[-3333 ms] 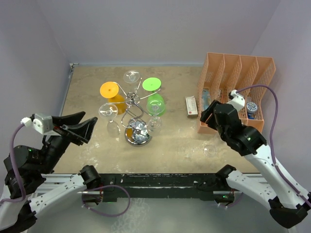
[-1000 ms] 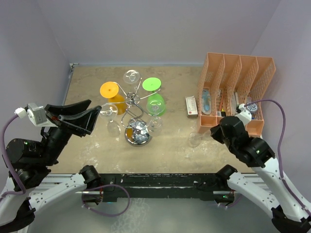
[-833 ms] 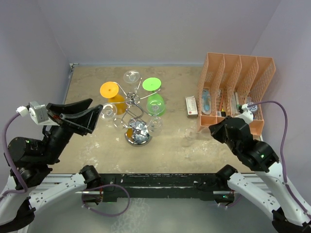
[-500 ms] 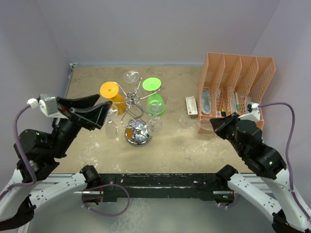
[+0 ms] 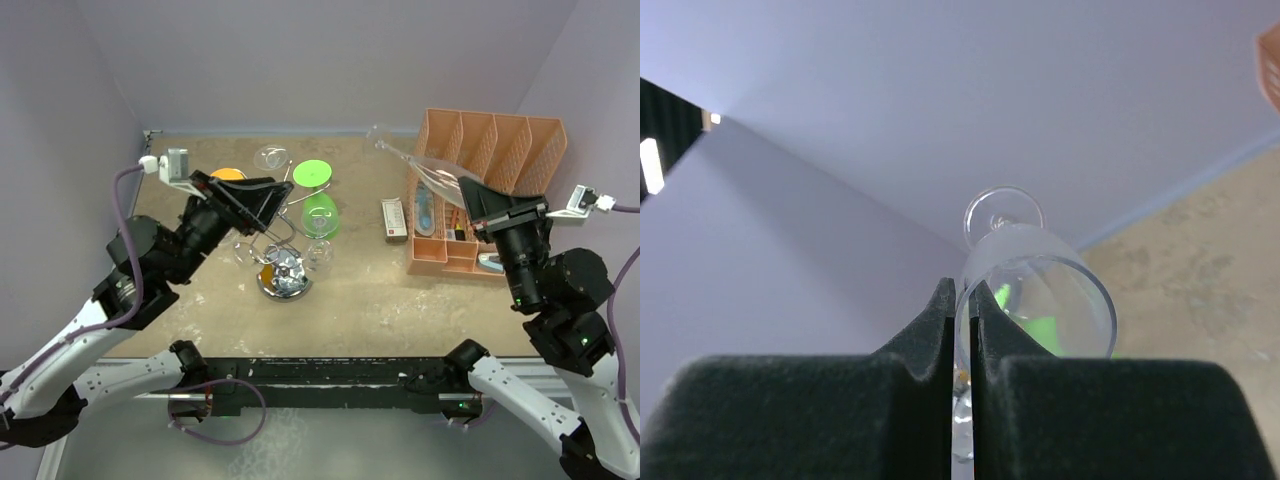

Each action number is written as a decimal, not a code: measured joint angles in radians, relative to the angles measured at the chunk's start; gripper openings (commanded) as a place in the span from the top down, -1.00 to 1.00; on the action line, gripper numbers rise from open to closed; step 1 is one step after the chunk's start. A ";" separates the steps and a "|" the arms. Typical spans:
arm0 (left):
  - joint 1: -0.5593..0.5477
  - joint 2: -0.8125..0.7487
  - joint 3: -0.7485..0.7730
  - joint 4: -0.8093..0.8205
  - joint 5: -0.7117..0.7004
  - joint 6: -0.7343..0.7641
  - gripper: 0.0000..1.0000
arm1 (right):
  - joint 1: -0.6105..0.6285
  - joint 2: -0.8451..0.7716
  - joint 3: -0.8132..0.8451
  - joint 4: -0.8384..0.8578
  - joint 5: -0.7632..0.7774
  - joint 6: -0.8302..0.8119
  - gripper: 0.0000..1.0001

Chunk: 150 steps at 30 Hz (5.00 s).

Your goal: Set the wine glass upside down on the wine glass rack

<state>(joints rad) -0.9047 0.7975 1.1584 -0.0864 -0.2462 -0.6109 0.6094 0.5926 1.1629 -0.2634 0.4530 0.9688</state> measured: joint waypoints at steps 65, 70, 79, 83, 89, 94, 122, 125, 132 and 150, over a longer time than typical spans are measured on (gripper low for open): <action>-0.034 0.447 0.122 0.741 -0.168 -0.417 1.00 | 0.000 0.080 -0.152 0.524 -0.446 0.246 0.28; -0.034 0.419 0.120 0.741 -0.184 -0.353 1.00 | 0.000 0.063 -0.158 0.434 -0.445 0.212 -0.18; -0.034 0.322 0.117 0.634 -0.200 -0.218 1.00 | 0.000 -0.029 -0.178 0.275 -0.443 0.094 -0.50; -0.034 0.270 0.107 0.537 -0.163 -0.156 1.00 | 0.000 -0.068 -0.178 0.217 -0.439 -0.024 -0.58; -0.034 0.221 0.103 0.394 -0.016 -0.126 1.00 | 0.000 -0.094 -0.140 0.185 -0.445 -0.204 -0.60; -0.034 0.212 0.100 0.328 0.092 -0.130 1.00 | 0.000 -0.045 -0.056 0.188 -0.479 -0.331 -0.60; -0.034 0.340 0.133 0.214 0.465 -0.002 1.00 | 0.000 0.275 0.038 0.246 -0.941 -0.518 -0.35; -0.034 0.329 0.133 0.216 0.475 0.013 1.00 | 0.000 0.256 -0.002 0.251 -0.968 -0.516 -0.27; -0.033 0.323 0.133 0.229 0.506 0.040 1.00 | 0.000 0.258 -0.025 0.270 -1.004 -0.505 0.16; -0.025 0.324 0.105 0.251 0.570 0.068 1.00 | 0.003 0.310 -0.079 0.429 -1.144 -0.409 1.00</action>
<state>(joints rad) -0.9295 1.1213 1.2629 0.1646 0.3237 -0.5430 0.6121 0.9024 1.0836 0.1658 -0.6907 0.5594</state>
